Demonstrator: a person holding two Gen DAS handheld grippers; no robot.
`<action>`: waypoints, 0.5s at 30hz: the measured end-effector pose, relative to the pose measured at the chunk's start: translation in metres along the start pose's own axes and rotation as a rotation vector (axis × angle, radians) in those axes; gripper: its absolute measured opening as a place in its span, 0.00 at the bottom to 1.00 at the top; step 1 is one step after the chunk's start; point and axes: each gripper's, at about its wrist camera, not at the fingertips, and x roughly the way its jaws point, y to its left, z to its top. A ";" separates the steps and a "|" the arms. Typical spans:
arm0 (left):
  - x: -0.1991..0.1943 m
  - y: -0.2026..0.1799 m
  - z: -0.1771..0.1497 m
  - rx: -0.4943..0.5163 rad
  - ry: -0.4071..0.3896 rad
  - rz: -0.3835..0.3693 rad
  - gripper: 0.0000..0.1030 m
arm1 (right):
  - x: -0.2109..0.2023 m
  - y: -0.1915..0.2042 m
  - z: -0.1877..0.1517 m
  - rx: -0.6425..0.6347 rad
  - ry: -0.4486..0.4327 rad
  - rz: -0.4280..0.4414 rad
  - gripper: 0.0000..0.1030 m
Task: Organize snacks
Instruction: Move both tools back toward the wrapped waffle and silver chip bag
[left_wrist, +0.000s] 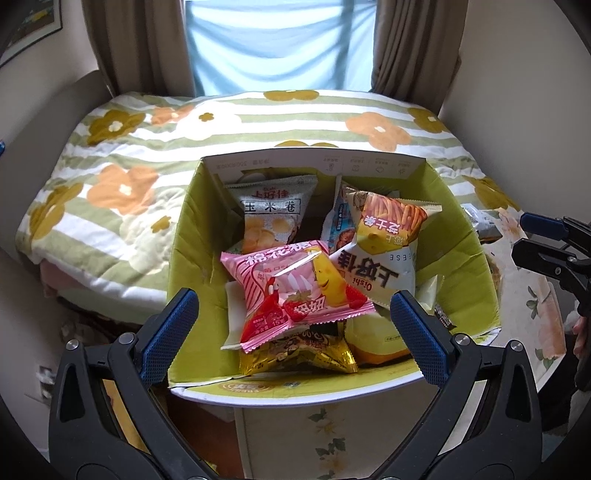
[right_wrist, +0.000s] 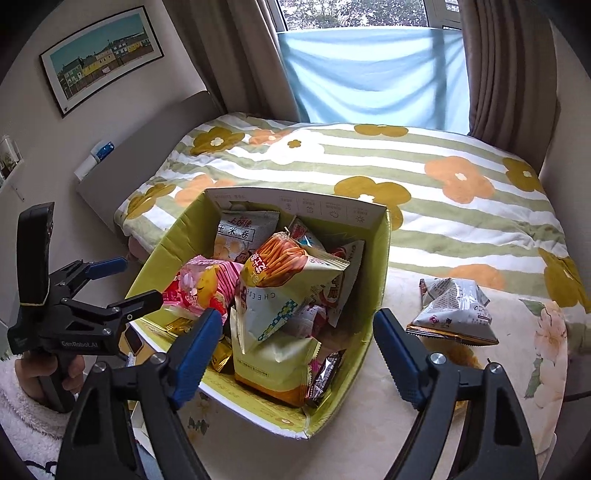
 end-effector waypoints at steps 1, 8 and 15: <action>0.000 -0.002 0.001 0.002 -0.003 -0.009 1.00 | -0.002 0.000 -0.001 -0.001 -0.003 -0.009 0.78; 0.001 -0.020 0.006 0.030 -0.017 -0.069 1.00 | -0.017 -0.014 -0.011 0.015 -0.033 -0.118 0.97; 0.000 -0.050 0.013 0.049 -0.024 -0.085 1.00 | -0.045 -0.047 -0.011 0.009 -0.046 -0.194 0.97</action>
